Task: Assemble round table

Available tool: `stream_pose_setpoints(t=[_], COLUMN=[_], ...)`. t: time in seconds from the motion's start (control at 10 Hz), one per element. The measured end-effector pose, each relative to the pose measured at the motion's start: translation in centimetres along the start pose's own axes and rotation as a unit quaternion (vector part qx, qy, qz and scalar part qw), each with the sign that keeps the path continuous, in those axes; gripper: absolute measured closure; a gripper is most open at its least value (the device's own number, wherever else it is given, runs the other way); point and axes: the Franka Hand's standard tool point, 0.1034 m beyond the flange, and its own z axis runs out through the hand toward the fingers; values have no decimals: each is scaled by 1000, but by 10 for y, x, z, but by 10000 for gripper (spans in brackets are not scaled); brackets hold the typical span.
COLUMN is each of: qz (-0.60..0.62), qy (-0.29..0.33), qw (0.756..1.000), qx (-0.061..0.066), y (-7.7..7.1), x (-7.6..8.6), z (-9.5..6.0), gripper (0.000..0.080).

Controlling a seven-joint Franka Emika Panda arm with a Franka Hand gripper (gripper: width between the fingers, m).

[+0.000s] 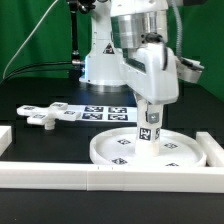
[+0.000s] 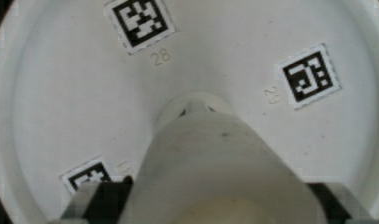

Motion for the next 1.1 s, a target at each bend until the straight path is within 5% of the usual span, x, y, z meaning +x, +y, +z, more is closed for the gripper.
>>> stream_pose_setpoints(t=[0.2, 0.6, 0.7, 0.8, 0.9, 1.1], qz=[94, 116, 101, 94, 57, -34], qy=[-9, -9, -9, -9, -10, -8], qw=[995, 993, 995, 995, 998, 999], qx=[17, 17, 17, 16, 14, 15], y=[1, 0, 1, 0, -2, -3], x=[0, 1, 0, 0, 1, 0], z=[0, -1, 0, 0, -1, 0], gripper=[392, 392, 291, 291, 180, 151])
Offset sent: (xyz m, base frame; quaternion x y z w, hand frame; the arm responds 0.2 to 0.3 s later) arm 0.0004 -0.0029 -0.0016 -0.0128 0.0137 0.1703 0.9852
